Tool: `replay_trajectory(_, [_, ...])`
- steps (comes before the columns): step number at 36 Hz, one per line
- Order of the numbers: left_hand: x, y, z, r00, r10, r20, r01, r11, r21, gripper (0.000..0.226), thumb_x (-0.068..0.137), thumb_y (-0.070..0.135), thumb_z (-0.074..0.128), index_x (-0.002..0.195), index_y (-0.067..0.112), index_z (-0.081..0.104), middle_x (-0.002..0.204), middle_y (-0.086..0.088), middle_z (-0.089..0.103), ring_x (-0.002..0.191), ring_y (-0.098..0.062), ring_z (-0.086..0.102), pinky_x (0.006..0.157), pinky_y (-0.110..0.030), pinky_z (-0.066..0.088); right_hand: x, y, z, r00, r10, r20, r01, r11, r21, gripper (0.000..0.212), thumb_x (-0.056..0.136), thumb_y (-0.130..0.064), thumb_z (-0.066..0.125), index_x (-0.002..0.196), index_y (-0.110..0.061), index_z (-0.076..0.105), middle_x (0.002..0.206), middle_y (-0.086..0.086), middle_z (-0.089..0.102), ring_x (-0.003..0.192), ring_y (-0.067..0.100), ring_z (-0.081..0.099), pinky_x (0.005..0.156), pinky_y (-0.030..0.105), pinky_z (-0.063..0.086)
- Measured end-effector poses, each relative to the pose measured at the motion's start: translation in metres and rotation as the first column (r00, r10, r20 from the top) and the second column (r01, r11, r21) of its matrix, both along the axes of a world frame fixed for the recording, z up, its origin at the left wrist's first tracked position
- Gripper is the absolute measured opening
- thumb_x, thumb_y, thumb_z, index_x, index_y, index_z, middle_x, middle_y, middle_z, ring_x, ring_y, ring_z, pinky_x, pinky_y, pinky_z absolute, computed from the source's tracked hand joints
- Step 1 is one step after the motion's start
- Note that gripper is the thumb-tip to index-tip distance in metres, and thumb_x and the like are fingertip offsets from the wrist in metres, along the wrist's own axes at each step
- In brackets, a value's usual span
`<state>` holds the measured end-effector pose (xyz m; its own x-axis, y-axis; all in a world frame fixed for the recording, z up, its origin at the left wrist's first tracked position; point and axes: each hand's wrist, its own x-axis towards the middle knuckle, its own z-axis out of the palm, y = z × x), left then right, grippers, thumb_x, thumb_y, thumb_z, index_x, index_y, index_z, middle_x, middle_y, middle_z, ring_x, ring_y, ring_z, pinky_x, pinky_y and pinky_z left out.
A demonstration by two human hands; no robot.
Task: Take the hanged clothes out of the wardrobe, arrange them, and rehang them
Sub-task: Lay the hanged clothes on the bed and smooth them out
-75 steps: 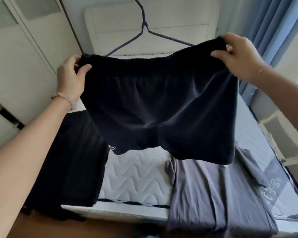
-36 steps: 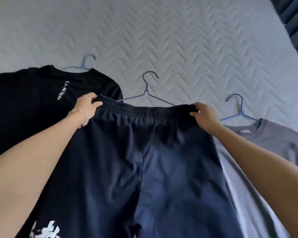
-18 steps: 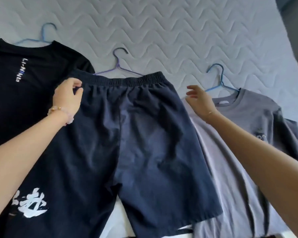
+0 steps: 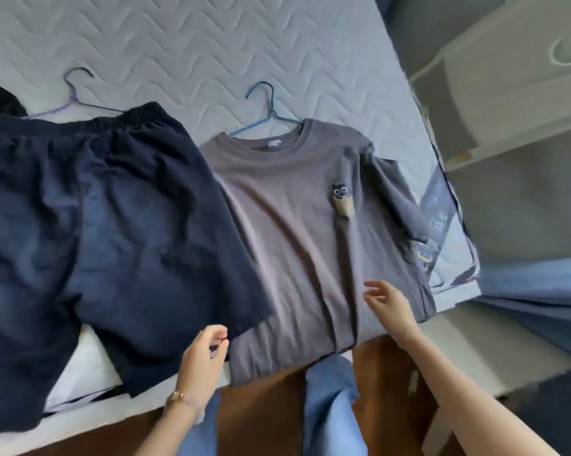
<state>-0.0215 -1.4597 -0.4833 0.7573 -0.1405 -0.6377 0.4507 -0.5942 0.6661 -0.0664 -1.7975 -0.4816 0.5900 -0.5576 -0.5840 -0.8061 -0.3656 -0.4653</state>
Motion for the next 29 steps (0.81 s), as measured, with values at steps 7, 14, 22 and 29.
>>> replay_trajectory(7, [-0.032, -0.084, -0.002, 1.0, 0.01, -0.027, -0.008, 0.997, 0.083, 0.013, 0.093, 0.01, 0.053, 0.101, 0.018, 0.059, 0.102, -0.005, 0.065, 0.098, -0.021, 0.061, 0.084, -0.027, 0.045, -0.016, -0.107, 0.009, 0.994, -0.073, 0.084, 0.07, 0.997, 0.042, 0.025, 0.082, -0.005, 0.061, 0.107, -0.007, 0.065, 0.094, 0.014, 0.07, 0.088, 0.024, 0.064, 0.081, 0.032, 0.047])
replay_trajectory(14, [-0.007, -0.169, 0.014, 1.0, -0.012, 0.002, 0.012, 0.994, 0.108, 0.011, 0.093, 0.01, 0.053, 0.096, 0.017, 0.061, 0.1, -0.006, 0.065, 0.096, -0.02, 0.061, 0.078, -0.023, 0.043, 0.007, -0.163, 0.024, 0.991, 0.02, 0.13, -0.034, 0.994, 0.104, 0.026, 0.084, -0.009, 0.058, 0.11, -0.009, 0.063, 0.094, 0.008, 0.066, 0.089, 0.024, 0.062, 0.084, 0.037, 0.048])
replay_trajectory(22, [0.106, -0.208, 0.01, 0.97, -0.176, 0.165, 0.129, 0.957, 0.261, 0.023, 0.09, 0.008, 0.055, 0.112, 0.007, 0.06, 0.118, -0.01, 0.061, 0.11, -0.026, 0.058, 0.095, -0.031, 0.043, 0.104, -0.189, 0.024, 0.963, 0.142, 0.228, -0.168, 0.981, 0.096, 0.038, 0.084, -0.01, 0.056, 0.122, -0.011, 0.055, 0.113, 0.009, 0.063, 0.101, 0.023, 0.06, 0.085, 0.029, 0.046])
replay_trajectory(29, [0.229, -0.207, -0.008, 0.923, -0.224, 0.314, 0.079, 0.907, 0.414, 0.046, 0.093, 0.006, 0.05, 0.138, 0.004, 0.04, 0.147, -0.013, 0.032, 0.132, -0.031, 0.039, 0.11, -0.035, 0.03, 0.207, -0.19, 0.014, 0.896, 0.335, 0.29, -0.351, 0.936, 0.002, 0.052, 0.086, -0.031, 0.058, 0.131, -0.006, 0.049, 0.132, 0.01, 0.055, 0.124, 0.025, 0.049, 0.097, 0.03, 0.037])
